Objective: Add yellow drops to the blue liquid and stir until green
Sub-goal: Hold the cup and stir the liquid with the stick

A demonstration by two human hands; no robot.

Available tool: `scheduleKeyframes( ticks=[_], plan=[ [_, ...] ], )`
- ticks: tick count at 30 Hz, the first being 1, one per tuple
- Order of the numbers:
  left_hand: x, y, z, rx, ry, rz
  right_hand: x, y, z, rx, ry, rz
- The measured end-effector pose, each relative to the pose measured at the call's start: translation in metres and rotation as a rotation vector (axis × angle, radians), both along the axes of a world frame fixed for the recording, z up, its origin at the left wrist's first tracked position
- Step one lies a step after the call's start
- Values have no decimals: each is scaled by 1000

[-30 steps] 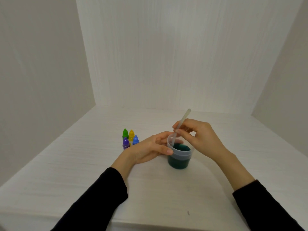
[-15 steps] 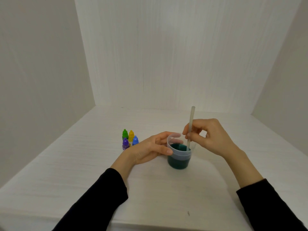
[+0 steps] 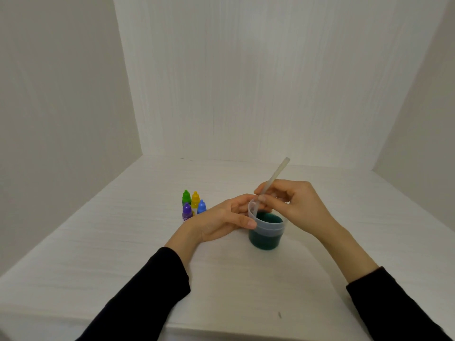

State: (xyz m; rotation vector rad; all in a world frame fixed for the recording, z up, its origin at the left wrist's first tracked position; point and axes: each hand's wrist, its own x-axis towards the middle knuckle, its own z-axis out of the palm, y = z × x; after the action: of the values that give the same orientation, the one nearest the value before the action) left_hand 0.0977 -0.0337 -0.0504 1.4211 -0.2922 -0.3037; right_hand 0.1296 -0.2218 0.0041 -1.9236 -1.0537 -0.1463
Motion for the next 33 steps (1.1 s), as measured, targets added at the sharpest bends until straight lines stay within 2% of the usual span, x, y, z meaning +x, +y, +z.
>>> scheduleKeyframes(
  ticks=[12,16,22,26,33],
  plan=[
    [5,3,-5,-1,22,-6,12,-9,2,-201,-260,-203],
    [5,3,-5,1,20,2,12,-15,4,-207,-275,-209],
    [4,2,-4,6,5,0,4,-16,9,-101,-118,-118],
    [5,3,-4,5,3,-2,-3,-12,7,8,11,24],
    [1,2,-3,4,-1,8,-3,-5,2,69,144,139]
  ],
)
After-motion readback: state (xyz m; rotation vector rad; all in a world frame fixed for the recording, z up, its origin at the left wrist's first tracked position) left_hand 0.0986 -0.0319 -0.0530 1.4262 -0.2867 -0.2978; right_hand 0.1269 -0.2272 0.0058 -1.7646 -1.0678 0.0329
